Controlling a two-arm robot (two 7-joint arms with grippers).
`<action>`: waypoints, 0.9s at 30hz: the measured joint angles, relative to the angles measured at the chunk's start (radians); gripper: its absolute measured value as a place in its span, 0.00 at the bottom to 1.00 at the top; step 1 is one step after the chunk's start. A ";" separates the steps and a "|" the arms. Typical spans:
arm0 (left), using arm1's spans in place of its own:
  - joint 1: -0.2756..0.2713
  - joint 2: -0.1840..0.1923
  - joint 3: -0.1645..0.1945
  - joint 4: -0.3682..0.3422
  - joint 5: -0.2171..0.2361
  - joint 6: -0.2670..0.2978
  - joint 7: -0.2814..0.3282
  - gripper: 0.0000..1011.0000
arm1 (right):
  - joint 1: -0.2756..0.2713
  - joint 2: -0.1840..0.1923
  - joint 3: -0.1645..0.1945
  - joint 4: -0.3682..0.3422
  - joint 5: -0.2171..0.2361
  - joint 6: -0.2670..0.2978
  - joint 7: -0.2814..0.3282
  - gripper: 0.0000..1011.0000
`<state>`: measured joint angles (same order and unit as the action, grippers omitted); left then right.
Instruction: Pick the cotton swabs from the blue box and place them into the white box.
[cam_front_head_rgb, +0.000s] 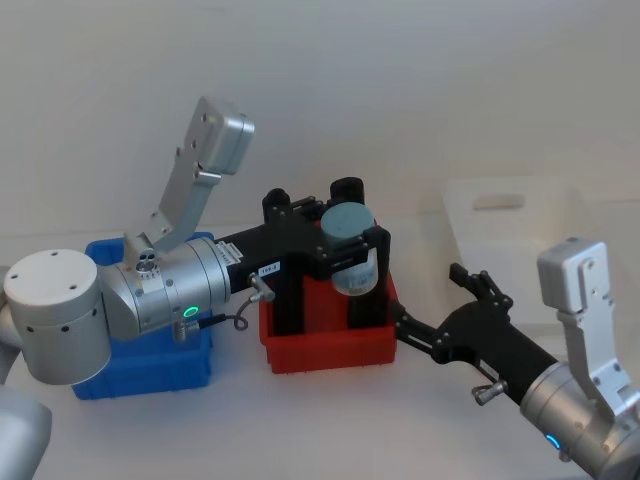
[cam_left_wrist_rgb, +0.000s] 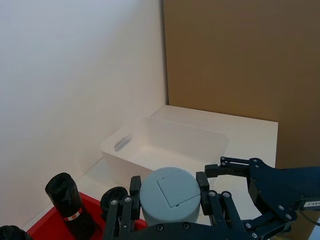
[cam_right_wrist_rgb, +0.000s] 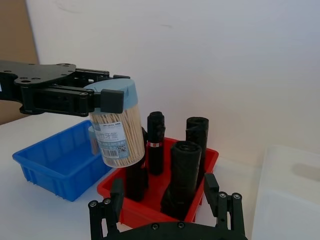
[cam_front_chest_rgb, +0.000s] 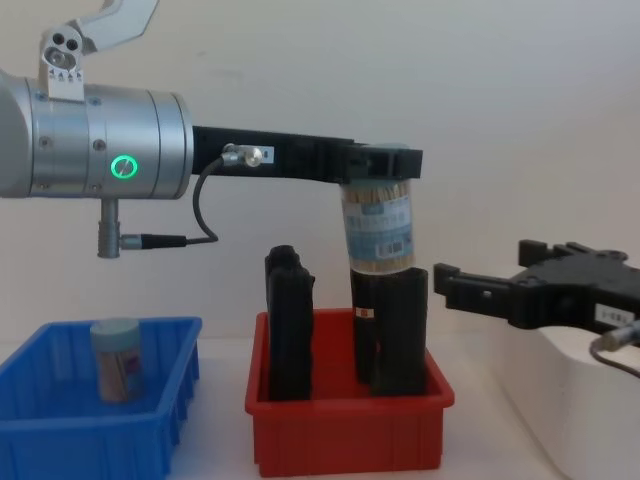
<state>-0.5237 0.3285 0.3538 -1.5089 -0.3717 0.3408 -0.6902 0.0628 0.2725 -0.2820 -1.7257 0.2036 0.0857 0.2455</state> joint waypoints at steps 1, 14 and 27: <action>0.000 0.000 0.000 0.000 0.000 0.000 0.000 0.66 | 0.003 -0.002 -0.001 0.001 -0.002 0.001 0.004 0.99; -0.001 -0.001 0.000 0.000 0.000 0.000 -0.001 0.66 | 0.054 -0.036 -0.019 0.033 -0.040 0.003 0.052 0.99; -0.001 -0.001 0.000 0.000 0.000 0.000 -0.002 0.66 | 0.106 -0.071 -0.032 0.071 -0.064 0.006 0.083 0.99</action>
<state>-0.5248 0.3276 0.3541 -1.5089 -0.3719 0.3408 -0.6922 0.1689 0.2014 -0.3138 -1.6544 0.1399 0.0917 0.3290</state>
